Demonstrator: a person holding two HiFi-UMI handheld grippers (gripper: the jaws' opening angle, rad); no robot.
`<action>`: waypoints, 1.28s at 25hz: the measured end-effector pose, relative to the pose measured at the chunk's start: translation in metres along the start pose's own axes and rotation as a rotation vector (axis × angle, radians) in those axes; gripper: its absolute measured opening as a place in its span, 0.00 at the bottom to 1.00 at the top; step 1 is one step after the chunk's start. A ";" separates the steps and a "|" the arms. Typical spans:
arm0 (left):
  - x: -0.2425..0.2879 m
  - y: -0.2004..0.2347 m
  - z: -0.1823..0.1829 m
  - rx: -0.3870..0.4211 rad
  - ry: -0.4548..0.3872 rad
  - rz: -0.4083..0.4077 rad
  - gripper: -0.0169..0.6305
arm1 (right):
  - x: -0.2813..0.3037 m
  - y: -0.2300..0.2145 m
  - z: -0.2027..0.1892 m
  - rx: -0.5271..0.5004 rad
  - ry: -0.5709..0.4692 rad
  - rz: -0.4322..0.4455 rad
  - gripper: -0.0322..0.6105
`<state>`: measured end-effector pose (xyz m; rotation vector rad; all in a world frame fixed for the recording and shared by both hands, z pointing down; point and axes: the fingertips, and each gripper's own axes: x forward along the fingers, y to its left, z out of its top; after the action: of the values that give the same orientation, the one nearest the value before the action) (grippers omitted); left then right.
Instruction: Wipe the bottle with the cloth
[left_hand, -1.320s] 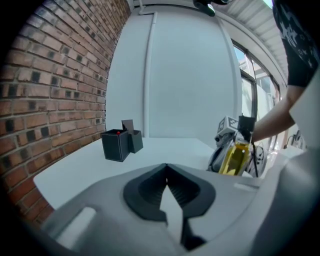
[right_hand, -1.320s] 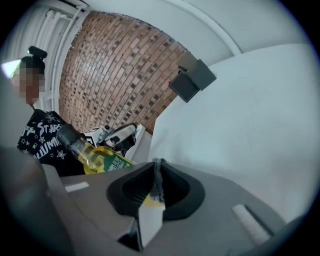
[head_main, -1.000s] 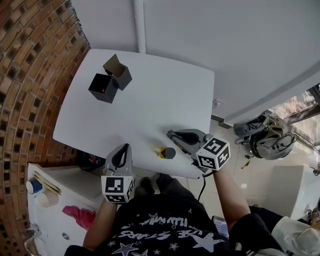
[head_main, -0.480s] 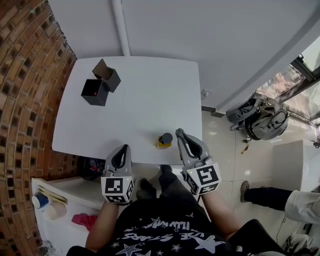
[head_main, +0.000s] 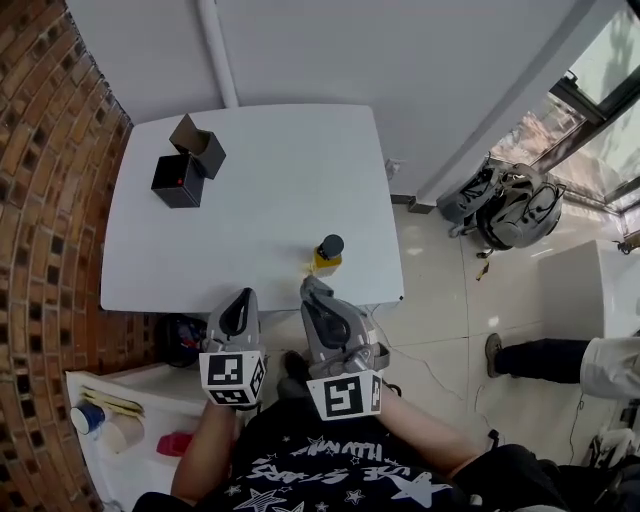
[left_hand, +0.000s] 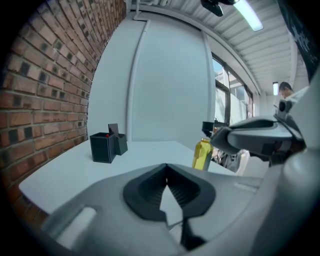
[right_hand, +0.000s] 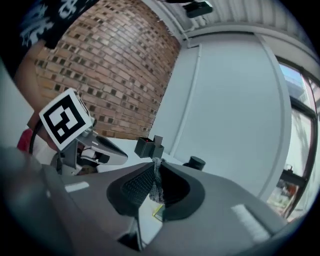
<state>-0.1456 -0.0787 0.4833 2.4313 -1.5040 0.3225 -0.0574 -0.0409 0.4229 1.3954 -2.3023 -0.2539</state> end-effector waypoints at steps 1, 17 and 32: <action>-0.002 0.001 0.000 0.003 0.000 -0.003 0.03 | 0.007 0.003 0.004 -0.032 -0.002 -0.032 0.11; -0.020 0.018 -0.011 -0.007 0.025 0.009 0.03 | 0.072 -0.003 -0.016 -0.065 0.161 -0.161 0.11; -0.020 0.023 -0.022 -0.024 0.051 0.018 0.03 | 0.087 0.005 -0.074 0.013 0.282 -0.145 0.11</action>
<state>-0.1759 -0.0648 0.5001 2.3744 -1.4999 0.3655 -0.0628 -0.1103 0.5137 1.5021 -1.9817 -0.0796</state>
